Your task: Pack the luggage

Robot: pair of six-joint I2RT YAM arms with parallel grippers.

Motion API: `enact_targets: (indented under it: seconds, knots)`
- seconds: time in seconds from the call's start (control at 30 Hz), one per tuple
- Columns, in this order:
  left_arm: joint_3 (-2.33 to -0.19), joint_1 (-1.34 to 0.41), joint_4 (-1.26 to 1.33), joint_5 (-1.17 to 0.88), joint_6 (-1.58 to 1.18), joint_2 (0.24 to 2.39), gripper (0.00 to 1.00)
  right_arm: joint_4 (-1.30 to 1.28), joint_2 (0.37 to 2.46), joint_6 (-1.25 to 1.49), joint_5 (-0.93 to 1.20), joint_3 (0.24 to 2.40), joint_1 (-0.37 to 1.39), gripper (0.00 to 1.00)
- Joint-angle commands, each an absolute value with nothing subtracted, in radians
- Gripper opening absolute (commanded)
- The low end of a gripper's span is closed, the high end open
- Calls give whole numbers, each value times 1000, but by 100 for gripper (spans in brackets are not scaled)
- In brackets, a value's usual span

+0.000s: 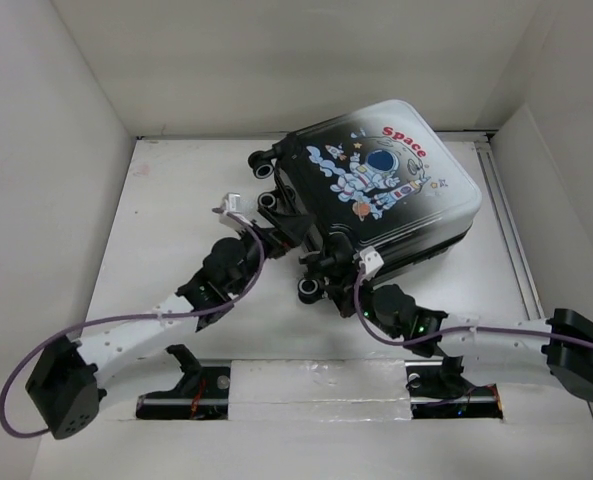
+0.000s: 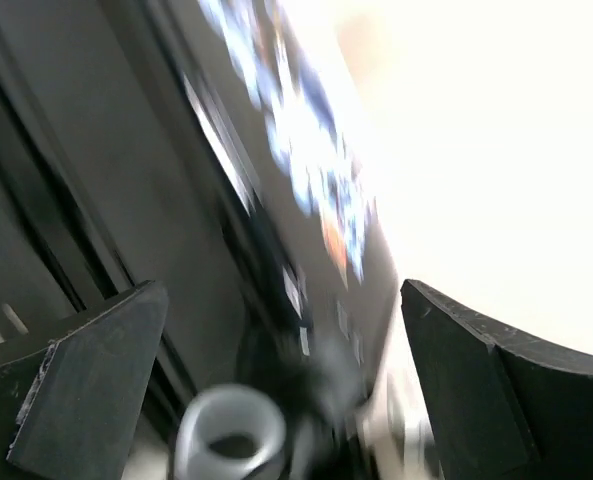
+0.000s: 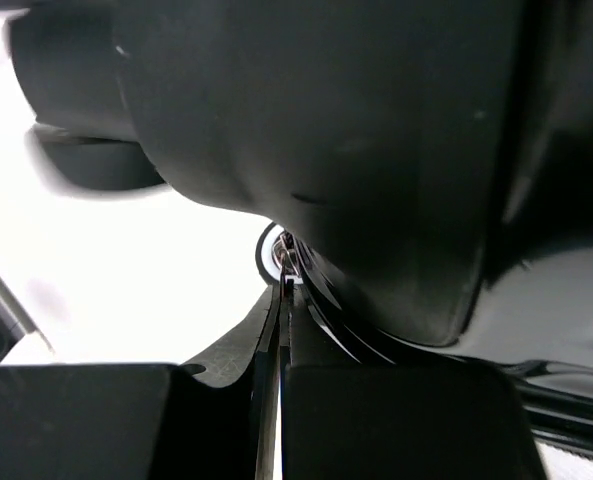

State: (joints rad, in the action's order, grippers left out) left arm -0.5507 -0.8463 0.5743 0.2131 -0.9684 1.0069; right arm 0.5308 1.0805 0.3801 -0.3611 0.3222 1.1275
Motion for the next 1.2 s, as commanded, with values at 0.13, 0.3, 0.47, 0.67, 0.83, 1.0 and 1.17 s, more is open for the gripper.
enact_targets:
  seconds: [0.13,0.3,0.47,0.67,0.83,1.0,1.17]
  knots:
    - [-614,-423,540,84,-940,1050,100,468,979,391,-287,354,1125,0]
    - [-603,-163,809,-202,-1031,1295,100,427,956,371,-235,374,1092,0]
    - [-702,-141,986,-356,-1118,1491,97,414,956,353,-198,385,1092,0]
    - [-753,-141,1216,-365,-1233,1653,97,436,986,353,-156,385,1092,0]
    - [-813,-141,1255,-365,-1266,1730,97,436,1005,353,-147,385,1092,0]
    - [-946,-141,1174,-356,-1284,1848,97,436,1014,353,-138,394,1092,0]
    - [-1032,-150,1173,-356,-1321,1928,92,445,1023,353,-120,394,1092,0]
